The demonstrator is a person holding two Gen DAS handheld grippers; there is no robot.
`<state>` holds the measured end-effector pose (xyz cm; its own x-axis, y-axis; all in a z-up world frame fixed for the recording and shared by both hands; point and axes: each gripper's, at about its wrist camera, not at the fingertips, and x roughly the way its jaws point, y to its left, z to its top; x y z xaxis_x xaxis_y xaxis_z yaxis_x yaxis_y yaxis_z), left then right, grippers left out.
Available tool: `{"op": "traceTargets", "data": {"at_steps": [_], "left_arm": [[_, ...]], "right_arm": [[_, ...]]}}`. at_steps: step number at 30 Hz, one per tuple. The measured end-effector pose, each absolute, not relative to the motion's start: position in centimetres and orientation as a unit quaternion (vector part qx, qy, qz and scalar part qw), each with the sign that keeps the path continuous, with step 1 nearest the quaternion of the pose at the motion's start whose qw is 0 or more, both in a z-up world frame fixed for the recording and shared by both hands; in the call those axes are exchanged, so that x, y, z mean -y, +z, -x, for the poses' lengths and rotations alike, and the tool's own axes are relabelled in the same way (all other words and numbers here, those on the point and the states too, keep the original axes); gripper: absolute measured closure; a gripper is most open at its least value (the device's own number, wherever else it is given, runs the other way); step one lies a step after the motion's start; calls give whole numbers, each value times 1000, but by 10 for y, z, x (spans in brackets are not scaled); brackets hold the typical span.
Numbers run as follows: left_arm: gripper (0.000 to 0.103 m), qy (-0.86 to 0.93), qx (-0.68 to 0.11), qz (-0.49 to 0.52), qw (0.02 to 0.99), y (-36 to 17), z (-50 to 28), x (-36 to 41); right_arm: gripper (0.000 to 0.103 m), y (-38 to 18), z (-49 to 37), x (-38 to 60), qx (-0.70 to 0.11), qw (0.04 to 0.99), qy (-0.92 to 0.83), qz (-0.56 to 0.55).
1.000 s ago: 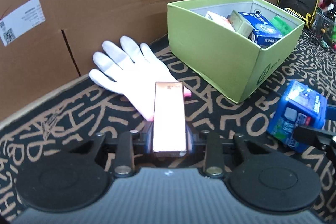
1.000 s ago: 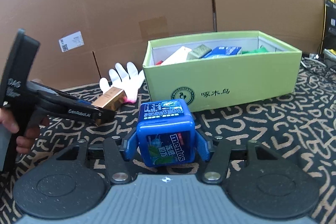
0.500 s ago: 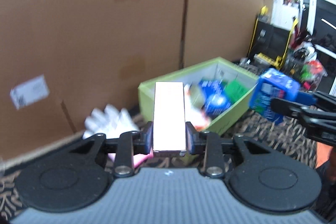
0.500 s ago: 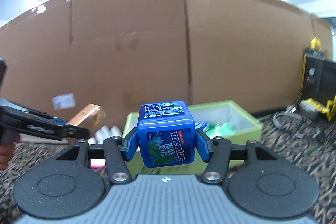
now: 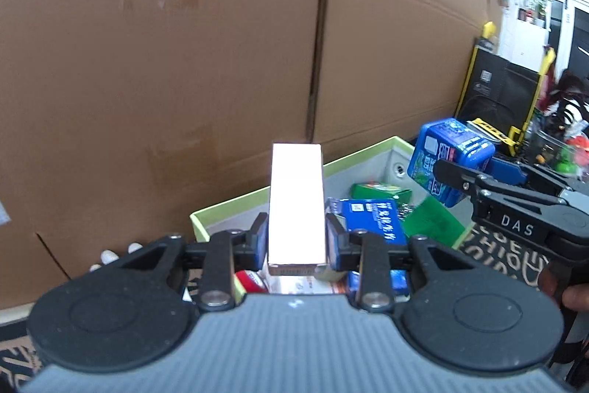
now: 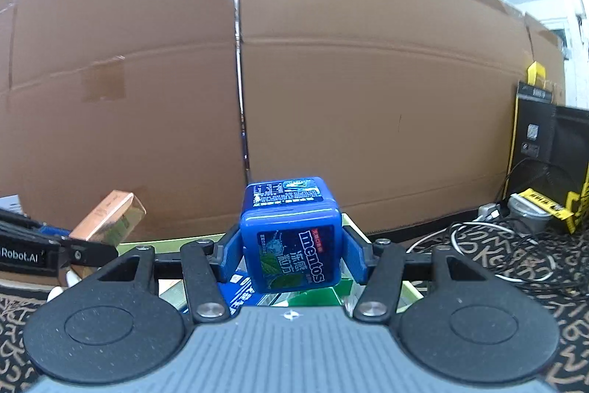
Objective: Organize objects
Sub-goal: 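Carry the copper box and mentos bottle into the green shoebox and release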
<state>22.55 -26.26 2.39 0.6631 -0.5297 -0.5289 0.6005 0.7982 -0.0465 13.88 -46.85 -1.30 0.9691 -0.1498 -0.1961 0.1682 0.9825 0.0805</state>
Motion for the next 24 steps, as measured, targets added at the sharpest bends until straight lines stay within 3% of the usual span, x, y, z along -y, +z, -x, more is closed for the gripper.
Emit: {"op": "traceTargets", "data": {"at_steps": [5,7,9,11,13,24], "left_arm": [[71,-296,-267,-70,914,10,-242,274],[27,-287,-256,-63,921,5,-242,273],[16,-282,-229,-49,930,3,-234,266],[12,-280,-214,-53,935,1,-226,264],[0,-281,-210,-45,936,0,-218,264],[0,-265,-224,-36,937,3,-176,237]], "right_arm": [[38,-32,-169,471,-103,991,-76,-38],[30,-42,-177,471,-133,987,-81,-31],[26,-49,-170,470,-123,988,-86,-25],[14,-53,-160,469,-108,989,-101,-20],[12,-54,-151,470,-103,989,-108,-19],[9,-40,-109,453,-100,990,-89,-42]]}}
